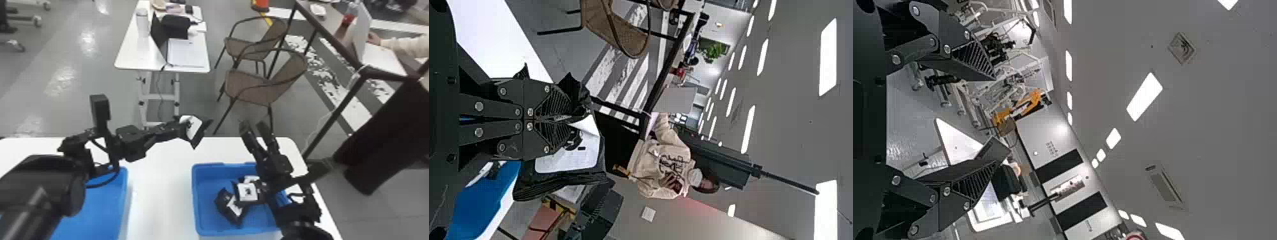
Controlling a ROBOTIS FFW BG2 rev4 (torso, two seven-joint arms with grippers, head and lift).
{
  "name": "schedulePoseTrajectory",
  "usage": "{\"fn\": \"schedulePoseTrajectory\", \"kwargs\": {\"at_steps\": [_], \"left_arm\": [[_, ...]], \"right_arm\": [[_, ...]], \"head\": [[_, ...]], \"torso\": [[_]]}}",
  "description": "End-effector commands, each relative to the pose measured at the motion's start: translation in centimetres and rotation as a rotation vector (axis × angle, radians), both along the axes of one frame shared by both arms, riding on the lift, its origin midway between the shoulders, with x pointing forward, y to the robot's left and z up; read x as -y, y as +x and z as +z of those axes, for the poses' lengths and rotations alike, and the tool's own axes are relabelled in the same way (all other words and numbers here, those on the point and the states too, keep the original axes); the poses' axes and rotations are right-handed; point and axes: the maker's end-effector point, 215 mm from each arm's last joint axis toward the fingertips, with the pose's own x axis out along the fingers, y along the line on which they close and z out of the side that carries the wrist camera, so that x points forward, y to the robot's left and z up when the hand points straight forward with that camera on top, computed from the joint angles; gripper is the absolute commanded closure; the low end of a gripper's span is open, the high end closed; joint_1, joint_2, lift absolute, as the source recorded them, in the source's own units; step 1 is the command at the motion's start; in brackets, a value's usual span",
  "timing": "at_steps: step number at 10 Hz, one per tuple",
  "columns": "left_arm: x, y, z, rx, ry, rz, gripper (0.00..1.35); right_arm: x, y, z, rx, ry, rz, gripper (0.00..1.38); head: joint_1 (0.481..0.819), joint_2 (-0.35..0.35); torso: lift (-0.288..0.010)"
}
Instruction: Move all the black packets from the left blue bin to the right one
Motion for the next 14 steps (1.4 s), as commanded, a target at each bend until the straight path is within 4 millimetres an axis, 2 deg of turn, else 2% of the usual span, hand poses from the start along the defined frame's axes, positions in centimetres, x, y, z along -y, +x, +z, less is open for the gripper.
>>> {"fn": "schedulePoseTrajectory", "kwargs": {"at_steps": [1, 4, 7, 9, 10, 11, 13, 14], "left_arm": [[2.2, 0.0, 0.0, -0.008, -0.006, -0.030, 1.21], [3.9, 0.0, -1.3, -0.033, 0.022, -0.066, 1.21], [4.7, 0.0, -0.9, -0.033, 0.004, -0.073, 1.21], [5.6, -0.3, -0.7, -0.044, -0.010, -0.088, 1.21], [5.8, -0.5, -0.7, -0.051, -0.020, -0.091, 1.21], [5.9, -0.6, -0.7, -0.052, -0.022, -0.095, 1.21], [5.7, -0.9, -1.0, -0.065, -0.036, -0.089, 1.18], [4.9, -0.6, -1.3, -0.069, -0.047, -0.063, 0.88]], "right_arm": [[-2.8, 0.1, 0.1, -0.004, 0.012, 0.055, 0.47], [-6.6, 0.0, 1.4, 0.019, 0.022, 0.143, 0.45], [-8.9, 0.0, 0.3, -0.016, 0.024, 0.201, 0.47], [-10.3, 0.3, -0.3, -0.038, 0.025, 0.241, 0.69], [-10.3, 0.5, -0.4, -0.040, 0.020, 0.241, 0.89], [-9.7, 0.8, -0.3, -0.035, 0.010, 0.229, 1.07], [-7.9, 1.3, 0.1, -0.020, -0.003, 0.184, 1.17], [-7.0, 1.3, -0.2, -0.030, 0.003, 0.158, 1.28]], "head": [[0.695, -0.201], [0.695, -0.185], [0.695, -0.166], [0.695, -0.158], [0.695, -0.155], [0.695, -0.155], [0.695, -0.162], [0.695, -0.171]], "torso": [[0.000], [0.000], [0.000], [0.000], [0.000], [0.000], [0.000], [0.000]]}}
